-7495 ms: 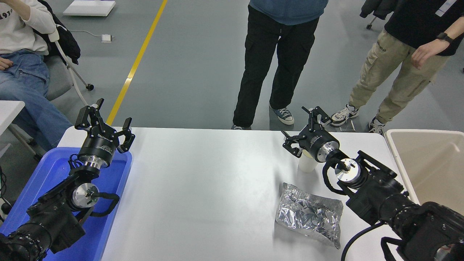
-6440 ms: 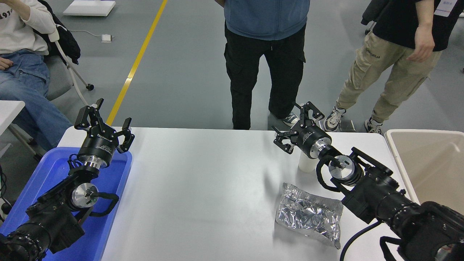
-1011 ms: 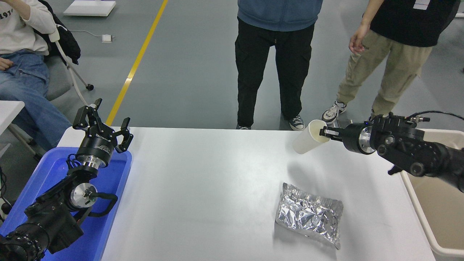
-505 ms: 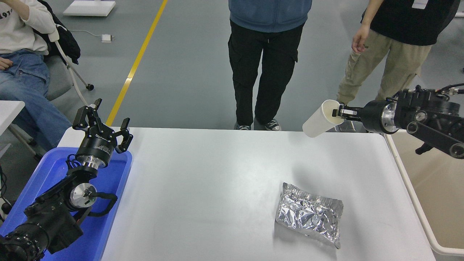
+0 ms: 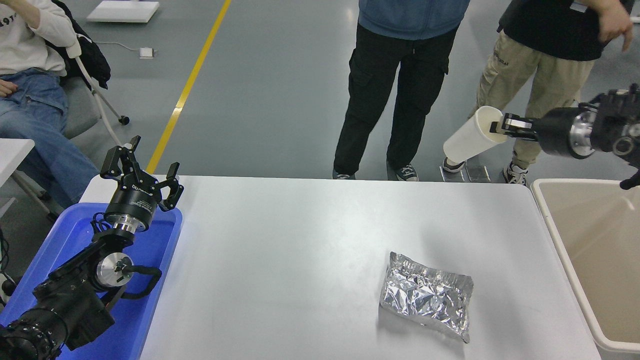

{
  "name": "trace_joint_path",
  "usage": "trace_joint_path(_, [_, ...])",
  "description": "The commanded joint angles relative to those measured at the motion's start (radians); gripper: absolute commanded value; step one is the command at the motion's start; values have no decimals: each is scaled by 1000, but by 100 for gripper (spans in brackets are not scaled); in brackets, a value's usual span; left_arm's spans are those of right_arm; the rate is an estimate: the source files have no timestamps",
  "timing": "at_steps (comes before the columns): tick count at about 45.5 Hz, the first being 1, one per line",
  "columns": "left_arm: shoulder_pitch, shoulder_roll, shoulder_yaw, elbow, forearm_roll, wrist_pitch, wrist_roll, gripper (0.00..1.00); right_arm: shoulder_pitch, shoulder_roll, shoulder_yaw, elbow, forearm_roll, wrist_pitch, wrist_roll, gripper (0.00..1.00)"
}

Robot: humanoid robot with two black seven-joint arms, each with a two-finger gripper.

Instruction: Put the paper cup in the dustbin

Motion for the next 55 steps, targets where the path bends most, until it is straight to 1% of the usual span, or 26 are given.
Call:
trace_joint_path(1, [0, 0, 0, 0, 0, 0, 0, 100, -12, -59, -1, -92, 208, 4, 0, 0])
trace_joint_path(10, [0, 0, 1, 0, 0, 0, 0, 100, -82, -81, 2, -261, 401, 6, 1, 0])
trace_joint_path(17, [0, 0, 0, 0, 0, 0, 0, 100, -165, -87, 3, -404, 520, 6, 1, 0])
trace_joint_path(29, [0, 0, 1, 0, 0, 1, 0, 100, -345, -50, 5, -614, 776, -5, 0, 0])
trace_joint_path(36, [0, -2, 2, 0, 0, 1, 0, 100, -441, -17, 5, -732, 892, -6, -5, 0])
trace_joint_path(40, [0, -2, 2, 0, 0, 1, 0, 100, -490, 16, 13, -793, 968, -6, -32, 0])
trace_joint_path(45, [0, -2, 2, 0, 0, 1, 0, 100, -549, 42, 54, -829, 1049, -10, -98, 0])
trace_joint_path(46, [0, -2, 2, 0, 0, 1, 0, 100, -572, 51, 84, -830, 1073, -16, -126, 0])
trace_joint_path(49, [0, -2, 2, 0, 0, 1, 0, 100, -601, 65, 144, -830, 1097, -42, -166, 0])
trace_joint_path(50, [-2, -2, 2, 0, 0, 1, 0, 100, -616, 75, 190, -832, 1106, -68, -193, 0])
trace_joint_path(55, [0, -2, 2, 0, 0, 1, 0, 100, -642, 121, 313, -835, 1109, -114, -248, 0])
